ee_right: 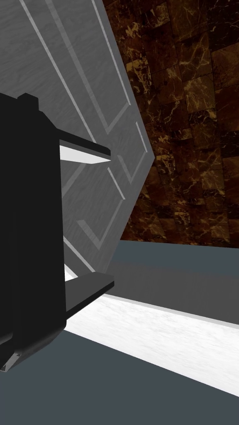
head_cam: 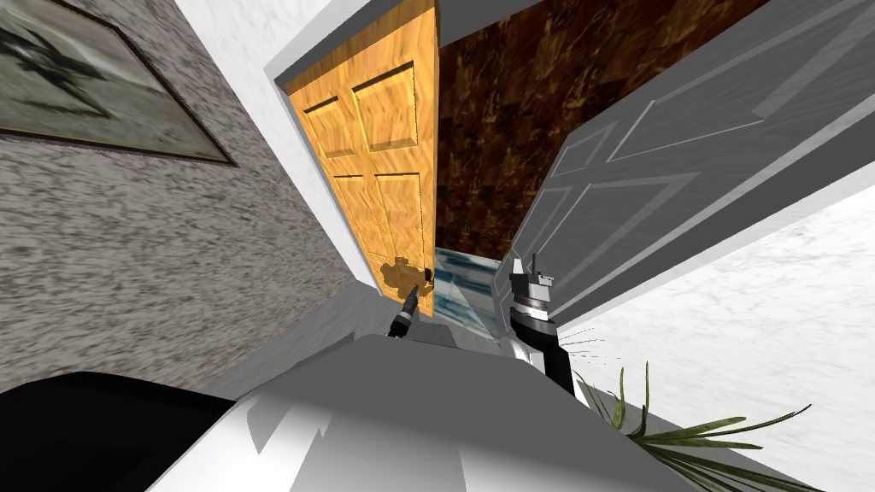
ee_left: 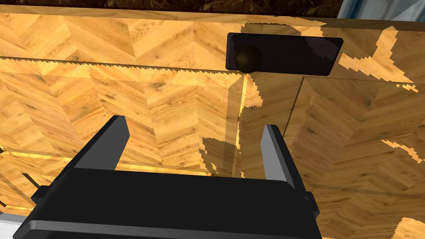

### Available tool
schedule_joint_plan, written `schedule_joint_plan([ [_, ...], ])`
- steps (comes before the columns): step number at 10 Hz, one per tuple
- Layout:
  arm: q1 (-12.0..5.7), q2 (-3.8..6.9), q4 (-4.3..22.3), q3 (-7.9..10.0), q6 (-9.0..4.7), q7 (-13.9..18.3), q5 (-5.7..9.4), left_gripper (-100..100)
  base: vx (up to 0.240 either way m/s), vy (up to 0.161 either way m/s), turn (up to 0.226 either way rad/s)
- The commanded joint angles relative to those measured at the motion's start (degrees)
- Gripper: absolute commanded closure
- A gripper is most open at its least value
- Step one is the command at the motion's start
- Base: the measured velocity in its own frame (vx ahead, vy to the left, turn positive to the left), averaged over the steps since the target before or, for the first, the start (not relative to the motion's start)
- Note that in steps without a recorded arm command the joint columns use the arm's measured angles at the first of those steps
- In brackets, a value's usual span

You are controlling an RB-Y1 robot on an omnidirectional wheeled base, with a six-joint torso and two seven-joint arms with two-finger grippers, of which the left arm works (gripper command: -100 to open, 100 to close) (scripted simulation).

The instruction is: Push the door open

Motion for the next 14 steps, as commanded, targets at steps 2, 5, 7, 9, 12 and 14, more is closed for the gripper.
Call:
schedule_joint_plan([
  [2,-0.65,-0.02,3.1,-0.54,-0.88,0.5,0.12,-100,0.074,0.06,-0.045],
  [5,-1.51,-0.23,6.6,-1.13,-1.76,0.8,0.23,-100,0.081,0.071,-0.059],
  [7,-1.79,-0.28,7.2,-1.17,-1.81,0.9,0.26,-100,0.054,0.05,-0.034],
  [9,-2.24,-0.08,8.0,-0.87,-2.04,0.8,0.37,-100,0.134,-0.033,-0.027],
  [12,-2.82,-0.21,8.9,-0.41,-2.32,0.7,0.53,-100,0.186,-0.049,-0.02],
  [14,-3.19,-0.54,9.5,-0.11,-2.49,0.6,0.63,-100,0.214,-0.003,-0.027],
])
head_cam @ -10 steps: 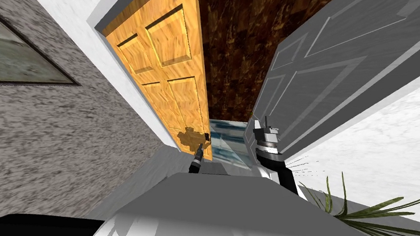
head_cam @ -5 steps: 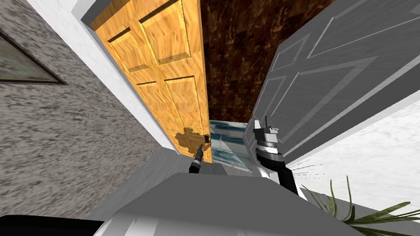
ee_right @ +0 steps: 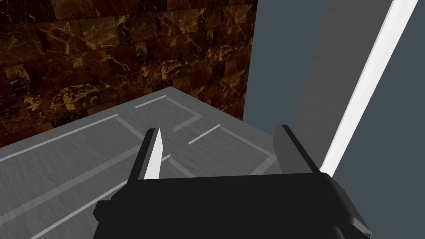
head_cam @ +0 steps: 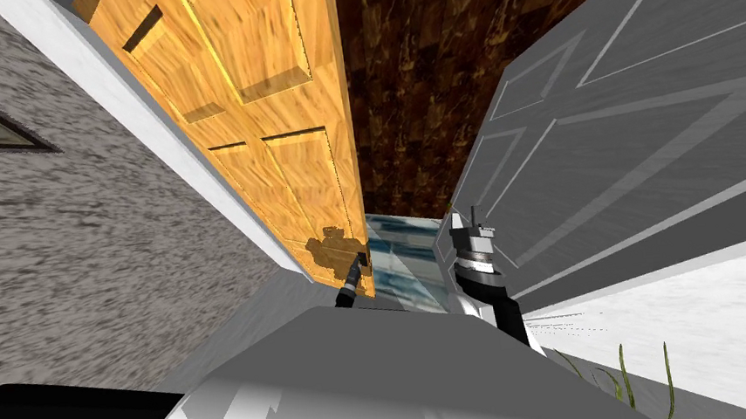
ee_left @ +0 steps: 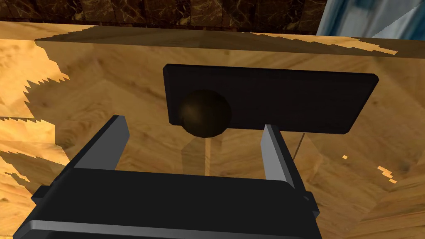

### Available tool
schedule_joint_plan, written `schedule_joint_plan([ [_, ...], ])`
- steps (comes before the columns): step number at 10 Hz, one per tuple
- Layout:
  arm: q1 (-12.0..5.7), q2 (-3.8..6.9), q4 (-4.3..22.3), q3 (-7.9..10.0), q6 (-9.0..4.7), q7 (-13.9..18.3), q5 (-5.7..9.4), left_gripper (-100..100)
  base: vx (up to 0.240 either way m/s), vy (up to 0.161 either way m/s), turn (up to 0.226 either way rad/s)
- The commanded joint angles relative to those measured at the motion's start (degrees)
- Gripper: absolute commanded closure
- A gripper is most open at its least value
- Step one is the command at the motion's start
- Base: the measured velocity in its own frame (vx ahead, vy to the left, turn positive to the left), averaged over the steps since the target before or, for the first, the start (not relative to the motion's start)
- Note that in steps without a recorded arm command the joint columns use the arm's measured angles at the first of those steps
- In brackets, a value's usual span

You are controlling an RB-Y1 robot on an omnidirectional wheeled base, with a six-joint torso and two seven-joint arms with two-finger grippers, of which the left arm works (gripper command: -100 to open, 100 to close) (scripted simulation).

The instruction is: Push the door open

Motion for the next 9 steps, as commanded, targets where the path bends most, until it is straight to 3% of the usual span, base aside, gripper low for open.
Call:
schedule_joint_plan([
  [1,-0.31,-0.41,0.5,0.26,-0.15,-0.1,0.08,-100,0.177,-0.024,-0.027],
  [2,-0.18,-0.24,0.3,0.16,-0.08,-0.1,0.05,-100,0.076,-0.013,0.002],
  [3,-0.18,-0.24,0.3,0.16,-0.08,-0.1,0.05,100,-0.013,0.003,0.007],
  [8,-0.18,-0.24,0.3,0.16,-0.08,-0.1,0.05,100,-0.012,0.002,-0.004],
  [9,-0.4,-0.02,0.6,0.83,0.08,-0.3,0.31,100,0.112,-0.035,0.029],
])
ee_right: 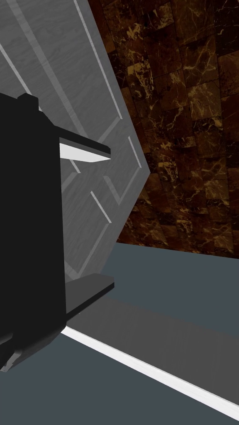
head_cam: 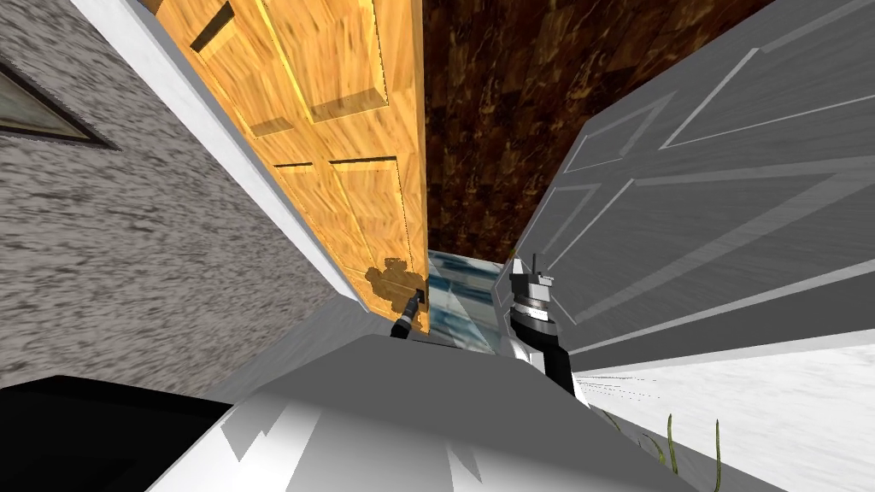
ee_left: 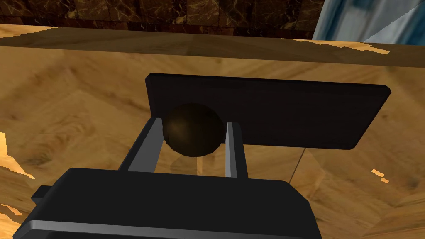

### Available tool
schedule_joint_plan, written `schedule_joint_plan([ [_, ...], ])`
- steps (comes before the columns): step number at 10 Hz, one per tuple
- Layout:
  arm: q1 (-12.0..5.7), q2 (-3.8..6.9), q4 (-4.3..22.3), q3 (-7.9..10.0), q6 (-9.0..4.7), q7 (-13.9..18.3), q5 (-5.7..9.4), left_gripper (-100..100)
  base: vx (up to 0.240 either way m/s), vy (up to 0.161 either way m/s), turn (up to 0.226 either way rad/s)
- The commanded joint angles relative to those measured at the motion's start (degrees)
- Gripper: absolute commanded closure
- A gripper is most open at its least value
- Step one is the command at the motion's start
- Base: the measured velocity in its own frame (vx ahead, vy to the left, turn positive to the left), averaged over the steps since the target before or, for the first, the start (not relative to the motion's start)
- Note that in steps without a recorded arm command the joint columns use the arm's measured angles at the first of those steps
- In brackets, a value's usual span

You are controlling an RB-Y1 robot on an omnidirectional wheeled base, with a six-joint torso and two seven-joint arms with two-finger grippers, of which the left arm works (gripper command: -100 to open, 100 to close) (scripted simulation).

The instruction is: Push the door open

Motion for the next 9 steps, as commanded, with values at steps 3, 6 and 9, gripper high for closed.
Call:
schedule_joint_plan([
  [3,-0.58,0.47,0.2,1.66,-0.15,-0.5,0.64,100,0.161,-0.054,0.026],
  [6,-1.08,0.72,0.7,3.32,-0.14,-0.9,1.31,100,0.181,-0.076,0.044],
  [9,-1.54,0.84,1.2,4.87,-0.13,-1.4,1.93,100,0.146,-0.068,0.048],
])
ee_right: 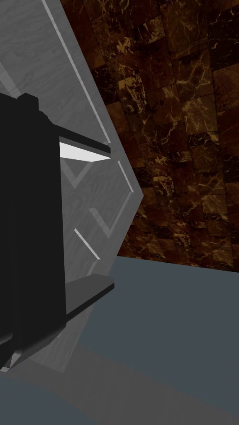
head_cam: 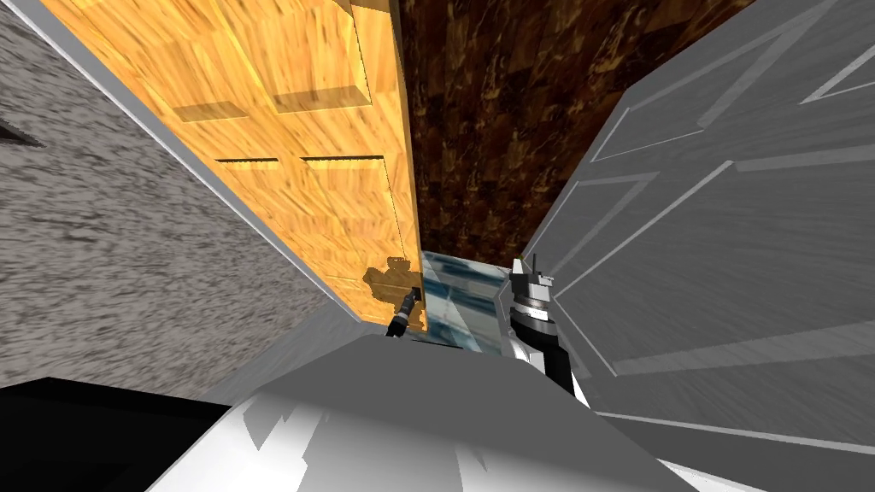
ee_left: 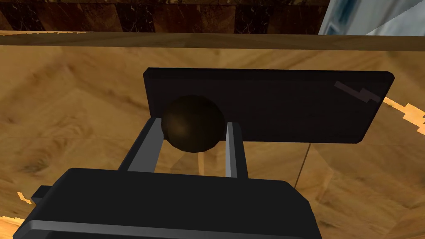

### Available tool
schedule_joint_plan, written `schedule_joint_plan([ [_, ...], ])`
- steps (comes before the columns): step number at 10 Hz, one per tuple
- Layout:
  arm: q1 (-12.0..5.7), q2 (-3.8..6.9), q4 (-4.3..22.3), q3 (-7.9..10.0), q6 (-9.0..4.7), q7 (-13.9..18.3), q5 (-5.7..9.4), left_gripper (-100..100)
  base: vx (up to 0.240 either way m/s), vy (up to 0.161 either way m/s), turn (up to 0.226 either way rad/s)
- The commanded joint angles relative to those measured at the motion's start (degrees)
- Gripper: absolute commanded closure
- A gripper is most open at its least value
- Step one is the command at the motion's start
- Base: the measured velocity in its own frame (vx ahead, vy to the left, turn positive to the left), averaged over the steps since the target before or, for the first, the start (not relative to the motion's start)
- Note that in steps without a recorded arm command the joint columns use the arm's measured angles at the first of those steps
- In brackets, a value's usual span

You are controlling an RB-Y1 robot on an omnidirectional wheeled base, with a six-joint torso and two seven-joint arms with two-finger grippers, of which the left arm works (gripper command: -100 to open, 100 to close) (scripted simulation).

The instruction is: Push the door open

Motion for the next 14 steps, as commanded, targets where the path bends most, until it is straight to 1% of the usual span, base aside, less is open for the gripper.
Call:
schedule_joint_plan([
  [1,-0.31,0.55,0.4,1.89,-0.54,-0.3,0.71,100,0.145,-0.07,0.07],
  [3,-0.83,0.51,1.0,3.64,-0.53,-0.8,1.41,100,0.187,-0.08,0.109],
  [4,0.03,0.51,0.1,2.6,-0.26,-0.5,1.13,-100,-0.03,-0.067,0.065],
  [6,0.25,0.48,-0.1,2.5,-0.26,-0.4,1.16,-100,-0.174,-0.027,0.006],
  [8,0.74,0.22,-0.7,2.28,-0.25,-0.3,1.22,-100,-0.202,-0.021,0.034],
  [10,1.38,-0.48,-1.3,1.98,-0.24,-0.2,1.29,-100,-0.229,-0.062,0.038],
  [11,1.34,-0.21,-1.4,2.05,-0.11,-0.2,1.26,-100,-0.099,-0.03,0.007],
  [14,1.03,-0.01,-0.8,2.42,-0.63,-0.4,1.37,-100,0.148,-0.013,-0.02],
])
